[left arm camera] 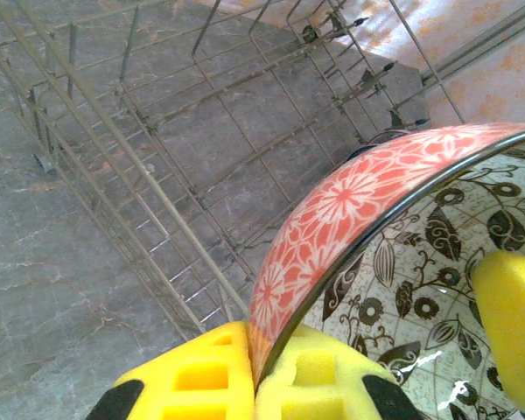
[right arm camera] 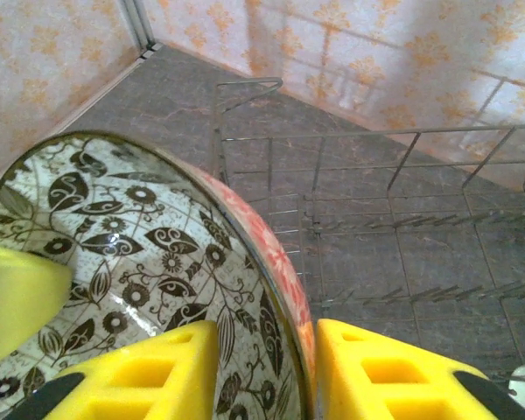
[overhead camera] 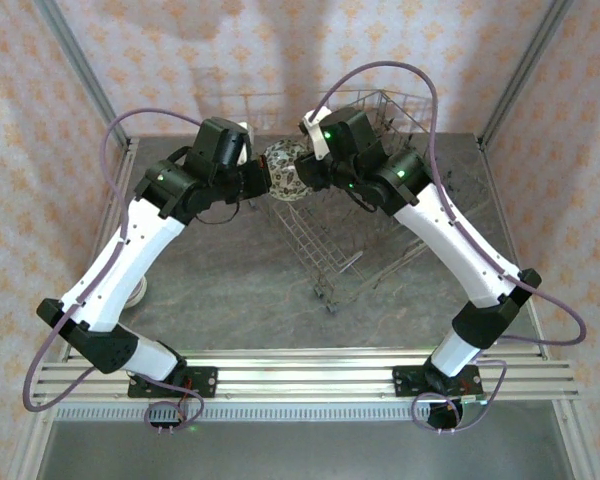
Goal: Load the bowls into the dish rack
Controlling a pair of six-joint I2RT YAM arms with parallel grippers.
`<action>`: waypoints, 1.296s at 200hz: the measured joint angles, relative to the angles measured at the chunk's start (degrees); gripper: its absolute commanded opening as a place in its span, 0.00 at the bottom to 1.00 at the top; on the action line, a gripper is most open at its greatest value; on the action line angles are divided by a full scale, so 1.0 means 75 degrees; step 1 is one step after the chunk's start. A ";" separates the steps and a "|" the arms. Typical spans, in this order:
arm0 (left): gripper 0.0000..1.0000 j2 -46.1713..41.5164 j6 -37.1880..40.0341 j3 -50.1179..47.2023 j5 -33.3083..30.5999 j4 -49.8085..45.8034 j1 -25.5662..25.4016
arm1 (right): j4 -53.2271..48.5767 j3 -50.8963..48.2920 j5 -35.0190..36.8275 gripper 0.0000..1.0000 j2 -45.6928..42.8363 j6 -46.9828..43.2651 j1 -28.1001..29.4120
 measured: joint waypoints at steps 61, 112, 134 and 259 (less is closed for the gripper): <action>0.00 0.0044 0.0000 0.0099 -0.0484 -0.0108 -0.0321 | -0.0408 0.0507 0.0490 0.12 0.0385 0.0195 0.0000; 0.18 0.0140 -0.0003 0.0102 -0.0632 -0.0108 -0.0425 | -0.0711 0.0603 0.0720 0.00 0.0449 0.0306 0.0009; 0.41 0.0152 -0.0009 0.0149 -0.0662 -0.0038 -0.0460 | -0.0787 0.0603 0.1040 0.00 0.0463 0.0373 0.0050; 0.67 -0.0694 0.0414 -0.0312 -0.0836 0.0134 0.1346 | -0.1035 0.0717 0.4071 0.00 0.0769 0.0498 -0.2081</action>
